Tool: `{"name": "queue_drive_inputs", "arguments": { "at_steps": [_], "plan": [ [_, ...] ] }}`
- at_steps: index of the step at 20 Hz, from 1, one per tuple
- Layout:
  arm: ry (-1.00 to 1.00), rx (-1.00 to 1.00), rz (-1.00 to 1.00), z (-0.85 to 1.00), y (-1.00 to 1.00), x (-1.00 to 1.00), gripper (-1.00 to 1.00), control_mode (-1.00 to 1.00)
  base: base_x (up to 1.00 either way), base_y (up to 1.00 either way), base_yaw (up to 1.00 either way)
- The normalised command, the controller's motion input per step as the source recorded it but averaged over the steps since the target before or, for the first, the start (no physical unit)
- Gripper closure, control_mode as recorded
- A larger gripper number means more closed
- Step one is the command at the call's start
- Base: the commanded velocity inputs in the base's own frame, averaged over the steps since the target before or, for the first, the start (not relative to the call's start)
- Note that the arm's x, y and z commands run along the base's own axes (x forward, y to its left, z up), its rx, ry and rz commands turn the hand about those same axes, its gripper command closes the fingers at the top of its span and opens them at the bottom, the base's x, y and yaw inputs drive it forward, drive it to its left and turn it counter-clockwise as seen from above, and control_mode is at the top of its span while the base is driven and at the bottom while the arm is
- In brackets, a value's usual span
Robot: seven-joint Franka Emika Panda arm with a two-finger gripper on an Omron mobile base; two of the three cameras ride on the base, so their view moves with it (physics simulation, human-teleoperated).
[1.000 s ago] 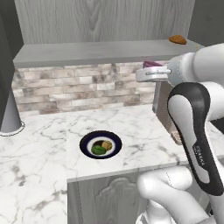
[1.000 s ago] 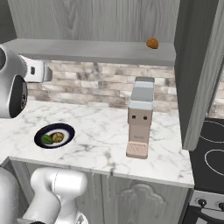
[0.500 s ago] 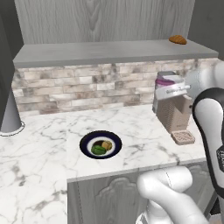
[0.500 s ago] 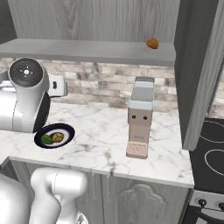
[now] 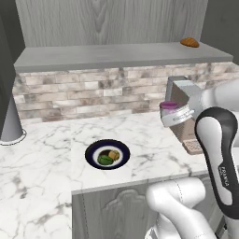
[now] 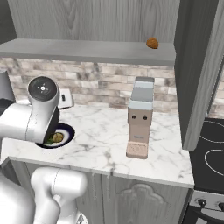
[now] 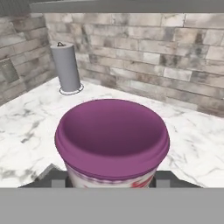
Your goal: Pick the avocado and bread from the counter and place them on the plate. Then pick the jam from the cabinet and place it next to the plate. Lastly close the cabinet door.
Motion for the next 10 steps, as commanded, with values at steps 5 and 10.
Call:
{"name": "queue_drive_inputs", "arguments": {
  "at_steps": [5, 10],
  "plan": [
    [0.00, -0.05, 0.06, -0.56, -0.05, 0.26, 1.00, -1.00, 0.00, 0.00, 0.00],
    [-0.01, 0.00, 0.10, -0.43, -0.13, 0.32, 1.00, -1.00, 0.00, 0.00, 0.00]
  ]
}}
